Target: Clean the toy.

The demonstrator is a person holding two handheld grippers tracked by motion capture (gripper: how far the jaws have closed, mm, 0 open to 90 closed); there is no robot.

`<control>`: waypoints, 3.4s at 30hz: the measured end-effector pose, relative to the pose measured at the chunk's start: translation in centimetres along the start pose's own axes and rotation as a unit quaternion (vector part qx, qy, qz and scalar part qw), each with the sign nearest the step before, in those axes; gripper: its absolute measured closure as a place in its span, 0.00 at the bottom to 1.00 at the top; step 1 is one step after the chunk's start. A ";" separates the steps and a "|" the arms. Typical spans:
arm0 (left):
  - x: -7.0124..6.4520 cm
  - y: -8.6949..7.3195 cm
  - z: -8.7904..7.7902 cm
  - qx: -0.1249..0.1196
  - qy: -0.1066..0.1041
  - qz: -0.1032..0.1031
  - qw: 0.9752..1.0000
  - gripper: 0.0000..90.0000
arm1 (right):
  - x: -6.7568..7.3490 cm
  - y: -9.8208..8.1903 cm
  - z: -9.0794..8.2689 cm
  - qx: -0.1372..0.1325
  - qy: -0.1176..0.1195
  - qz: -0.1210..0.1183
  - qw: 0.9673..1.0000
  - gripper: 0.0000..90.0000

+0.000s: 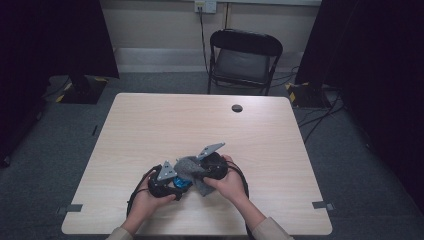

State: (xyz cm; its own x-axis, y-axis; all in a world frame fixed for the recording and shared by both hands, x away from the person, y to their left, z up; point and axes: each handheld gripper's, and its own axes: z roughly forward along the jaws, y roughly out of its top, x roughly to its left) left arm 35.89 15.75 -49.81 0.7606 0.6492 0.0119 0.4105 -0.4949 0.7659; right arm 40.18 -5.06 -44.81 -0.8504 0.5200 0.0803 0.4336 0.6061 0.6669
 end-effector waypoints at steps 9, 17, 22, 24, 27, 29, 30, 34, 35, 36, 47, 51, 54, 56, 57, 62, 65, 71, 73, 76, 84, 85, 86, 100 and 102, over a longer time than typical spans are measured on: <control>0.0 0.0 0.0 -0.001 0.001 -0.001 1.000 0.28 | -2.3 -0.9 -1.1 -0.001 -0.033 0.025 0.999 0.78; -0.1 0.0 0.0 -0.002 0.001 -0.002 1.000 0.28 | -3.8 -1.6 -1.8 -0.008 -0.039 0.041 0.998 0.78; 0.0 0.0 0.0 -0.001 0.000 -0.003 1.000 0.28 | -4.2 -1.6 -2.4 -0.012 -0.055 0.041 0.998 0.78; 0.0 0.0 0.0 0.000 0.001 -0.003 1.000 0.28 | -4.1 -1.6 -2.6 -0.021 -0.047 0.045 0.998 0.78; 0.0 0.0 0.0 0.001 0.000 -0.002 1.000 0.28 | -2.9 -1.1 -2.7 -0.023 -0.037 0.023 0.999 0.78; 0.0 0.0 0.0 0.001 0.001 -0.002 1.000 0.28 | -2.0 -0.7 -2.5 -0.024 -0.026 0.006 0.999 0.78; 0.0 0.0 0.0 0.001 0.001 -0.002 1.000 0.28 | -1.5 -0.5 -2.4 -0.026 -0.021 -0.003 0.999 0.78; 0.0 0.0 0.0 0.001 0.001 -0.002 1.000 0.28 | 0.0 -0.1 -1.5 -0.030 0.016 -0.014 0.999 0.78; 0.0 0.0 0.0 0.001 0.001 -0.003 1.000 0.28 | 0.5 0.0 -1.2 -0.026 0.022 -0.021 0.999 0.77; 0.0 0.0 0.0 0.001 0.000 -0.002 1.000 0.28 | 0.9 0.1 -1.0 -0.022 0.025 -0.028 0.999 0.77; 0.0 0.0 0.0 0.000 0.003 0.000 1.000 0.28 | 2.9 0.7 1.5 -0.001 0.037 -0.054 0.998 0.77; 0.0 -0.1 0.0 0.000 0.004 0.000 1.000 0.28 | 2.8 0.8 1.6 0.004 0.035 -0.052 0.998 0.77; -0.1 -0.1 -0.1 -0.001 0.004 0.000 1.000 0.28 | 2.8 0.8 1.6 0.005 0.033 -0.052 0.998 0.77; -0.1 -0.1 -0.1 -0.001 0.004 0.000 1.000 0.28 | 2.6 0.7 1.5 0.003 0.032 -0.052 0.998 0.77; -0.1 -0.1 -0.1 -0.001 0.004 -0.001 1.000 0.28 | 2.5 0.7 1.5 0.004 0.032 -0.051 0.998 0.77; -0.1 -0.1 -0.1 -0.001 0.004 -0.001 1.000 0.28 | 2.0 0.6 1.2 -0.001 0.028 -0.040 0.999 0.77; -0.1 -0.1 0.0 -0.001 0.003 -0.003 1.000 0.28 | 1.6 0.4 1.0 -0.005 0.026 -0.032 0.999 0.77; -0.1 -0.1 0.0 -0.001 0.003 -0.003 1.000 0.28 | 0.9 0.2 0.7 -0.007 0.022 -0.021 1.000 0.77; -0.1 -0.1 0.0 -0.001 0.003 -0.003 1.000 0.28 | 0.7 0.2 0.6 -0.008 0.021 -0.016 1.000 0.77; -0.1 -0.1 0.0 -0.001 0.003 -0.003 1.000 0.28 | 0.4 0.2 0.4 -0.004 0.017 -0.015 1.000 0.77; -0.1 -0.1 0.0 -0.001 0.003 -0.003 1.000 0.28 | -0.6 0.1 -0.3 0.001 -0.006 -0.006 1.000 0.77; -0.1 -0.1 0.0 -0.001 0.002 -0.003 1.000 0.28 | -0.9 0.1 -0.5 0.000 -0.009 -0.003 1.000 0.77; -0.1 -0.1 0.0 -0.001 0.003 -0.003 1.000 0.28 | -1.2 0.0 -0.6 0.001 -0.013 0.000 1.000 0.77; -0.1 -0.1 0.0 -0.001 0.003 -0.003 1.000 0.28 | -3.8 -1.4 -2.0 -0.001 -0.048 0.032 0.998 0.77; -0.1 -0.1 -0.1 -0.001 0.003 -0.003 1.000 0.28 | -4.1 -1.5 -2.3 -0.004 -0.052 0.035 0.998 0.77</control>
State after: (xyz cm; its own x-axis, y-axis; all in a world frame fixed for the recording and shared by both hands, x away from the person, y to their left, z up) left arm 35.75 15.74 -49.83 0.7547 0.6559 0.0109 0.4144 -0.4895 0.7673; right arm 42.33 -9.50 -44.43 -0.7826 0.6205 0.0502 0.4881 0.5616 0.6682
